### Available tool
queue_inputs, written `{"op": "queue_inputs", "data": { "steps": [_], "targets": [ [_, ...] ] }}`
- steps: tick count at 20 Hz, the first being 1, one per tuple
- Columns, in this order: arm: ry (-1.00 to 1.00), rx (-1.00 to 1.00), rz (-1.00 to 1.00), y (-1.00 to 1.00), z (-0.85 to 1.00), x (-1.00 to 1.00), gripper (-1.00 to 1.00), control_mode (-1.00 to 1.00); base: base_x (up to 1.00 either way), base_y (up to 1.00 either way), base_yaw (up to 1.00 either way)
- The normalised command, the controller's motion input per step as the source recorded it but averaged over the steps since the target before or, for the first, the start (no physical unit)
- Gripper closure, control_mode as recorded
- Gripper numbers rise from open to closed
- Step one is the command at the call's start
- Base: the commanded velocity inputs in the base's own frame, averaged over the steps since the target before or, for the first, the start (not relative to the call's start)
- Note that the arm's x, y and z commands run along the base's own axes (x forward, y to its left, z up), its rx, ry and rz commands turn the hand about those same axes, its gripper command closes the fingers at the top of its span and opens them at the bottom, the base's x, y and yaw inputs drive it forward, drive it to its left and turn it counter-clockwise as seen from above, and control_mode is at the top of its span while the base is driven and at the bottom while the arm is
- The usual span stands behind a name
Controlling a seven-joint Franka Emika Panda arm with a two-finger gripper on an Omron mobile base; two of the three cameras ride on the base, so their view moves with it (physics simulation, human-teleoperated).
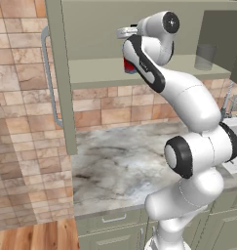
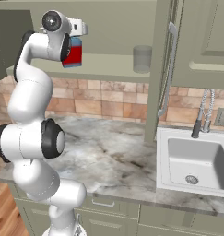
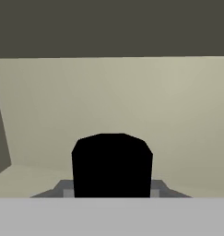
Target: There is a bowl on the dining counter. Grab a lemon wedge from the fridge and place it in the bowl. Then get the liquor bottle and glass cup from the cabinet and place them next to the bowl.
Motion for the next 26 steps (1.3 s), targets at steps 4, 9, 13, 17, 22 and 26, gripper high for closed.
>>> {"op": "queue_inputs", "data": {
  "steps": [4, 9, 13, 17, 22, 26],
  "targets": [
    [-0.02, 0.00, 0.00, 0.00, -0.01, -0.24, 1.00, -1.00, 0.00, 0.00, 0.00],
    [-0.11, 0.00, 0.00, -0.10, -0.09, -0.91, 1.00, -1.00, 0.00, 0.00, 0.00],
    [-0.19, 0.00, 0.00, -0.09, -0.06, -1.00, 1.00, -1.00, 0.00, 0.00, 0.00],
    [-0.23, 0.00, 0.00, -0.07, -0.01, -1.00, 1.00, -1.00, 0.00, 0.00, 0.00],
    [-0.22, 0.00, 0.00, -0.05, 0.00, -1.00, 1.00, -1.00, 0.00, 0.00, 0.00],
    [-0.17, 0.00, -0.03, -0.23, 0.00, -1.00, 1.00, -1.00, 0.00, 0.00, 0.00]
  ]
}}
